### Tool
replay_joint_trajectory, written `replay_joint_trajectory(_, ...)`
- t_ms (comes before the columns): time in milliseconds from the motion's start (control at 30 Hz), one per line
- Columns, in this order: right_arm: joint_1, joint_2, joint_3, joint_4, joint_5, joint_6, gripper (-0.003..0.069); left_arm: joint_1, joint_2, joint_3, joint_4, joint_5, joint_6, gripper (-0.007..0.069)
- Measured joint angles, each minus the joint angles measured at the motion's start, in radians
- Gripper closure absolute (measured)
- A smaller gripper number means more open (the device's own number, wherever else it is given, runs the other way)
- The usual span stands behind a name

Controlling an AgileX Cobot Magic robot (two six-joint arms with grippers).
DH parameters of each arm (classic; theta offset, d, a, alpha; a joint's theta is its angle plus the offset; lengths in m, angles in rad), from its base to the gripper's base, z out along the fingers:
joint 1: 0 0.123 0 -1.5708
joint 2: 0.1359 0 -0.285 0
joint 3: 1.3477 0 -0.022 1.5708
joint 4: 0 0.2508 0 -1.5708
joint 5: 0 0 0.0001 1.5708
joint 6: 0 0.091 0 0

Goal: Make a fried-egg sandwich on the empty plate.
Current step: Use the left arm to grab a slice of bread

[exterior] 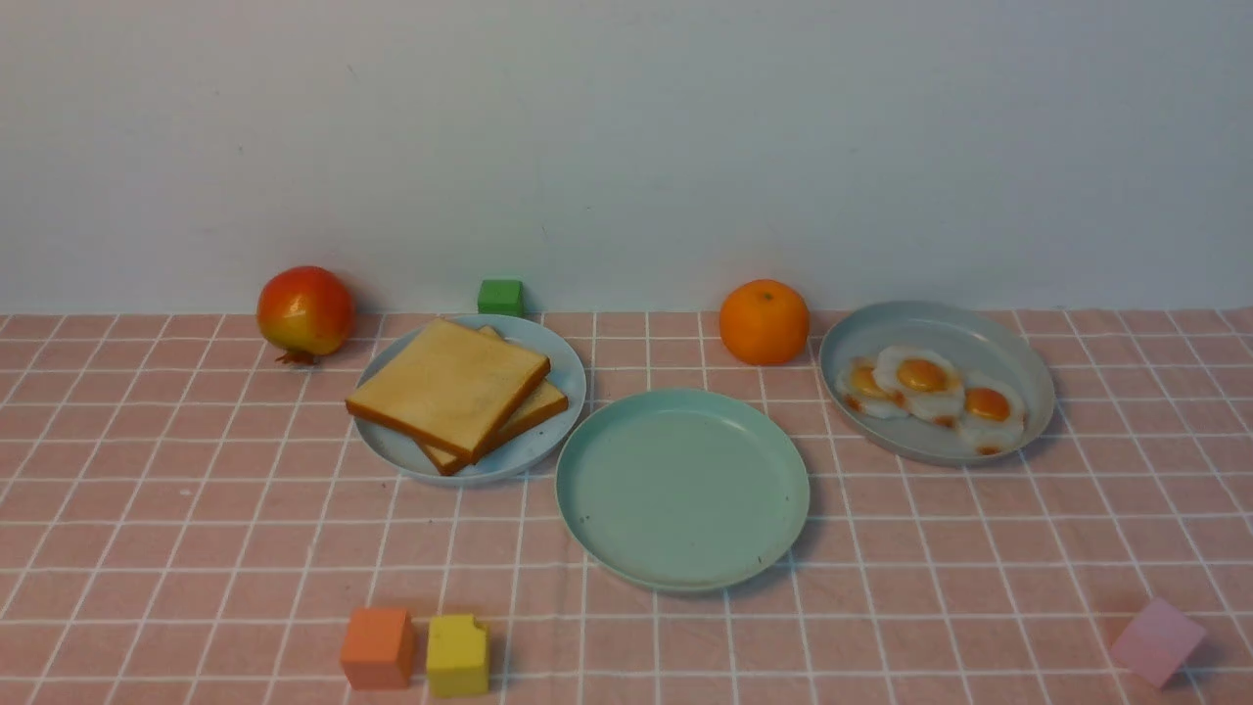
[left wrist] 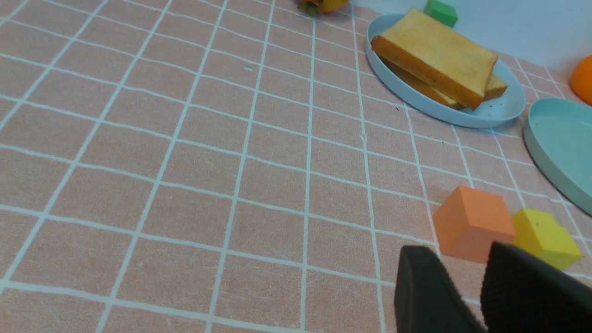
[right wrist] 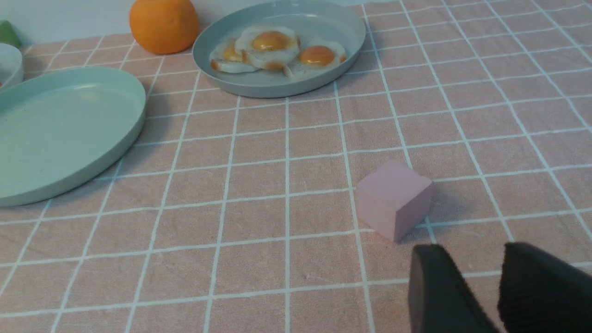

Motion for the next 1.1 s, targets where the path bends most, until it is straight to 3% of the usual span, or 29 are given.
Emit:
replay_joint_trajectory(900,0.000,0.000,0.000,0.000,0.000,0.000,0.0419,0.000,0.000,0.002,-0.027,-0.026,-0.015,0.0386)
replay_joint_trajectory(1000,0.000,0.000,0.000,0.000,0.000,0.000,0.0419,0.000,0.000,0.009,-0.272,-0.124,-0.158,0.0386)
replay_joint_trajectory(1033,0.000,0.000,0.000,0.000,0.000,0.000,0.0419,0.000,0.000,0.009,-0.272,-0.129,-0.166,0.0386)
replay_joint_trajectory(1067,0.000,0.000,0.000,0.000,0.000,0.000,0.0419,0.000,0.000,0.010,-0.409,-0.171,-0.226,0.0386)
replay_joint_trajectory(1100,0.000,0.000,0.000,0.000,0.000,0.000,0.0419,0.000,0.000,0.010,-0.441,-0.189,-0.239,0.0386)
